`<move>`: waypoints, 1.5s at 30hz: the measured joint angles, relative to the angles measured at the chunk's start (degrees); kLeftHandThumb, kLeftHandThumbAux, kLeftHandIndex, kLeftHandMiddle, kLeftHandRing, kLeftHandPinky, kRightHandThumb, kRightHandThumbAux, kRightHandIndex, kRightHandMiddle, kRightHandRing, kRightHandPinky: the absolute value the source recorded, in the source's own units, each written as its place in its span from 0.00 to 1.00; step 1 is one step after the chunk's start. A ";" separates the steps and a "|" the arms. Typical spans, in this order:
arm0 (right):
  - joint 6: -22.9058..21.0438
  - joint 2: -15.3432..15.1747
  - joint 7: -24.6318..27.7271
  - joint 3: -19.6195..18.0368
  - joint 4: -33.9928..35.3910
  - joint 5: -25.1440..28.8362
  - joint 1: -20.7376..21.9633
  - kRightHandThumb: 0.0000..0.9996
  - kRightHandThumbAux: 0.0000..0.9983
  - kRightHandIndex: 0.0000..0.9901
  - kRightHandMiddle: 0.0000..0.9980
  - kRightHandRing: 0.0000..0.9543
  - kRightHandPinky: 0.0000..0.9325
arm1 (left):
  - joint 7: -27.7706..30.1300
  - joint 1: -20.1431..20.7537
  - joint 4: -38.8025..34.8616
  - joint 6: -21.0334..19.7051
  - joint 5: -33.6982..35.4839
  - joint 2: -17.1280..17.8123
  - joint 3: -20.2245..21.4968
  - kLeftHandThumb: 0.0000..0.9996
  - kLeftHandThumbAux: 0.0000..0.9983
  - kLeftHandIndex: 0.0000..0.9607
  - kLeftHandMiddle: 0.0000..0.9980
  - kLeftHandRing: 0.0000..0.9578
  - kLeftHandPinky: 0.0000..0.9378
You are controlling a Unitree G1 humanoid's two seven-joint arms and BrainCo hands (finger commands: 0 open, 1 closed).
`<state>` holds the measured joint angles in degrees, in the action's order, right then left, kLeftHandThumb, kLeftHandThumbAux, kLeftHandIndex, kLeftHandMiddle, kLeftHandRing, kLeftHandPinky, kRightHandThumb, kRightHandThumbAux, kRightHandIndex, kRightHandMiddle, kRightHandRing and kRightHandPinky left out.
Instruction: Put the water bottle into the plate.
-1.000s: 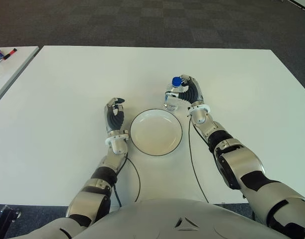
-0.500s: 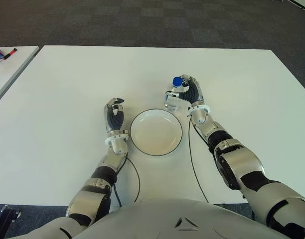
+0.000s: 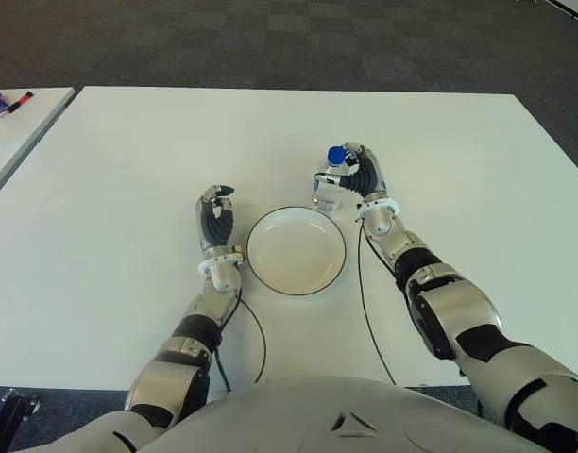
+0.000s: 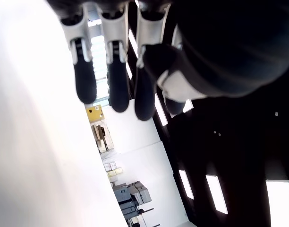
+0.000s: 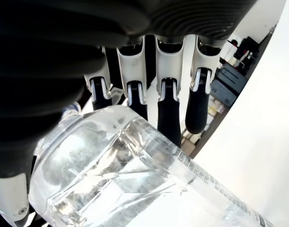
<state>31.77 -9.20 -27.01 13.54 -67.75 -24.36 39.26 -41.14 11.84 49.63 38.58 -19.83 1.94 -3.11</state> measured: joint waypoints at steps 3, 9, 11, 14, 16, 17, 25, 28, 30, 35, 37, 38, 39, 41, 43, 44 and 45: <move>0.08 0.00 0.03 -0.07 -0.06 0.00 0.00 0.85 0.67 0.44 0.49 0.82 0.89 | 0.00 0.06 0.08 0.02 -0.01 0.00 -0.02 0.84 0.67 0.48 0.43 0.39 0.44; 0.51 0.01 -0.30 -0.10 -0.25 -0.04 0.00 0.85 0.67 0.45 0.49 0.86 0.92 | 0.00 0.15 0.22 0.08 0.19 -0.02 0.03 0.84 0.67 0.47 0.43 0.39 0.42; 0.66 0.02 -0.46 -0.09 -0.35 -0.05 0.00 0.85 0.67 0.45 0.49 0.87 0.93 | -0.01 0.19 0.29 0.17 0.18 -0.02 0.02 0.84 0.67 0.47 0.43 0.39 0.42; 0.70 0.05 -1.00 -0.08 -0.43 -0.12 0.00 0.85 0.67 0.45 0.49 0.88 0.94 | -0.63 0.26 0.34 0.18 -0.43 0.00 -0.16 0.84 0.67 0.48 0.42 0.39 0.43; 0.70 0.09 -1.48 -0.05 -0.47 -0.18 -0.01 0.85 0.67 0.45 0.49 0.89 0.94 | -1.26 0.30 0.34 0.00 -1.09 0.08 -0.26 0.84 0.67 0.48 0.42 0.39 0.43; 0.70 0.10 -1.72 -0.03 -0.48 -0.21 -0.02 0.85 0.67 0.45 0.49 0.89 0.94 | -1.44 0.32 0.35 -0.20 -1.27 0.12 -0.32 0.84 0.67 0.49 0.42 0.39 0.43; 0.70 0.27 -2.14 -0.30 -0.52 -0.01 -0.14 0.85 0.67 0.45 0.49 0.90 0.95 | -1.43 0.36 0.45 -0.41 -1.51 0.15 -0.39 0.84 0.67 0.48 0.42 0.40 0.44; 0.70 0.38 -1.91 -0.70 -0.49 0.17 -0.19 0.85 0.67 0.45 0.49 0.90 0.95 | -1.43 0.39 0.52 -0.28 -1.52 0.17 -0.39 0.84 0.67 0.48 0.43 0.40 0.44; 0.71 0.44 -1.87 -0.95 -0.41 0.29 -0.29 0.85 0.67 0.45 0.49 0.90 0.95 | -1.43 0.43 0.57 -0.21 -1.52 0.18 -0.39 0.84 0.67 0.48 0.43 0.40 0.44; 0.72 0.60 -1.84 -1.24 -0.30 0.45 -0.43 0.85 0.67 0.45 0.49 0.90 0.95 | -1.37 0.45 0.61 -0.14 -1.39 0.25 -0.34 0.84 0.67 0.47 0.43 0.40 0.44; 0.72 0.62 -1.74 -1.30 -0.30 0.53 -0.43 0.85 0.67 0.45 0.49 0.90 0.95 | -1.03 0.45 0.62 -0.04 -1.11 0.25 -0.29 0.84 0.67 0.47 0.44 0.41 0.44; 0.72 0.63 -1.68 -1.34 -0.30 0.57 -0.43 0.85 0.67 0.45 0.49 0.90 0.94 | -0.73 0.45 0.62 0.06 -0.89 0.25 -0.23 0.84 0.67 0.47 0.44 0.41 0.44; 0.72 0.64 -1.63 -1.36 -0.29 0.62 -0.44 0.85 0.67 0.45 0.49 0.89 0.94 | -0.45 0.44 0.63 0.15 -0.65 0.24 -0.17 0.84 0.67 0.47 0.44 0.41 0.45; 0.71 0.66 -1.46 -1.44 -0.27 0.83 -0.44 0.85 0.67 0.45 0.49 0.89 0.94 | 0.08 0.42 0.62 0.32 -0.16 0.23 -0.10 0.84 0.67 0.47 0.44 0.41 0.45; 0.71 0.70 -1.35 -1.49 -0.23 1.05 -0.46 0.85 0.67 0.45 0.49 0.89 0.94 | 0.43 0.40 0.60 0.39 0.22 0.23 -0.03 0.84 0.67 0.47 0.44 0.41 0.45; 0.71 0.72 -1.33 -1.52 -0.20 1.14 -0.49 0.85 0.67 0.45 0.49 0.89 0.94 | 0.54 0.38 0.58 0.41 0.34 0.22 -0.01 0.84 0.67 0.47 0.44 0.41 0.45; 0.71 0.73 -1.32 -1.53 -0.16 1.20 -0.52 0.85 0.67 0.45 0.49 0.89 0.94 | 0.60 0.37 0.56 0.43 0.51 0.21 0.00 0.84 0.67 0.47 0.44 0.42 0.45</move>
<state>32.49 -8.47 -28.34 12.01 -67.91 -23.16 38.74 -40.54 12.21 50.18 39.01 -19.32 2.15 -3.11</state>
